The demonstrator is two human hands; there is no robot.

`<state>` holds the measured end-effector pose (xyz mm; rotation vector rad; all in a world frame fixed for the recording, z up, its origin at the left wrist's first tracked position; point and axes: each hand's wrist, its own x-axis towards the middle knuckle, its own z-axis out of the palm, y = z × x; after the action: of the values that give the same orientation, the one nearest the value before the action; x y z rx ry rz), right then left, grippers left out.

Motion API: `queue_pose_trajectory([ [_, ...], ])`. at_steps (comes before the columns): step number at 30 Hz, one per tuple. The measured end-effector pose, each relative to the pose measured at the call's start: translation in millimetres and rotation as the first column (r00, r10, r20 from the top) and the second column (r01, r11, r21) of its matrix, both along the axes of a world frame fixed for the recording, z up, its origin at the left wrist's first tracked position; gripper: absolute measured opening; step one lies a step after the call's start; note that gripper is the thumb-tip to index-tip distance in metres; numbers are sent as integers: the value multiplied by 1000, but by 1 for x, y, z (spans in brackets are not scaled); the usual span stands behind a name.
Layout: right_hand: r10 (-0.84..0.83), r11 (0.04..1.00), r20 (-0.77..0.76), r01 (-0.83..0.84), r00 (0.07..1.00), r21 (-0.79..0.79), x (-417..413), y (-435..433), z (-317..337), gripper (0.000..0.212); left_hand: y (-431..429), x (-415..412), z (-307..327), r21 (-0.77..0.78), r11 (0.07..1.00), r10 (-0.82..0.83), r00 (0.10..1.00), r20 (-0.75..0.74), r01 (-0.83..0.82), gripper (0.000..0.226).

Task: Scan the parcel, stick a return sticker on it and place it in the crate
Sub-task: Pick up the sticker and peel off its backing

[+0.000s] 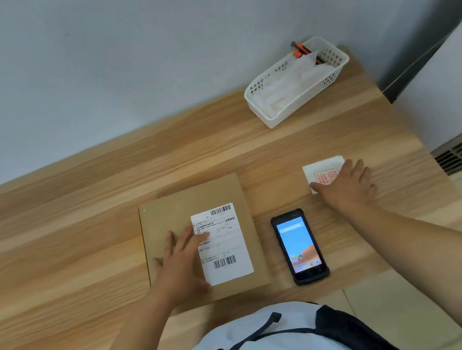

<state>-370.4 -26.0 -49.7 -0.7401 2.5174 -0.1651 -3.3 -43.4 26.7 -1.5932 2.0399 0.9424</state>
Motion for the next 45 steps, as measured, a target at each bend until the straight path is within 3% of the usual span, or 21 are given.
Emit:
queue_pose_trajectory([
  [4,49,999,27,-49,998,15,4,-2,-9,116,0,1,-2,-3,1000,10,1000,-10,-10,105],
  [19,119,993,-14,-119,993,-19,9,11,-22,84,0,2,-5,-10,1000,21,999,-34,-21,106],
  [26,95,980,-125,-115,988,-162,9,17,-16,58,3,2,-4,1,999,37,998,-44,-37,104],
  [31,113,964,-124,-139,986,-226,18,22,-5,57,2,2,2,28,998,49,998,-49,-48,103],
  [34,165,934,-123,-196,978,-299,37,24,14,58,-4,0,13,2,998,60,991,-120,-60,91],
  [36,206,892,-111,-234,972,-386,57,24,34,57,-10,-8,33,-16,976,205,936,-287,-219,72],
  [39,305,794,-140,-333,942,-509,93,27,68,59,-15,-24,68,106,926,362,776,-516,-362,51],
  [45,421,571,-260,-477,869,-669,160,31,121,63,-19,-33,103,332,821,545,467,-696,-464,36],
])
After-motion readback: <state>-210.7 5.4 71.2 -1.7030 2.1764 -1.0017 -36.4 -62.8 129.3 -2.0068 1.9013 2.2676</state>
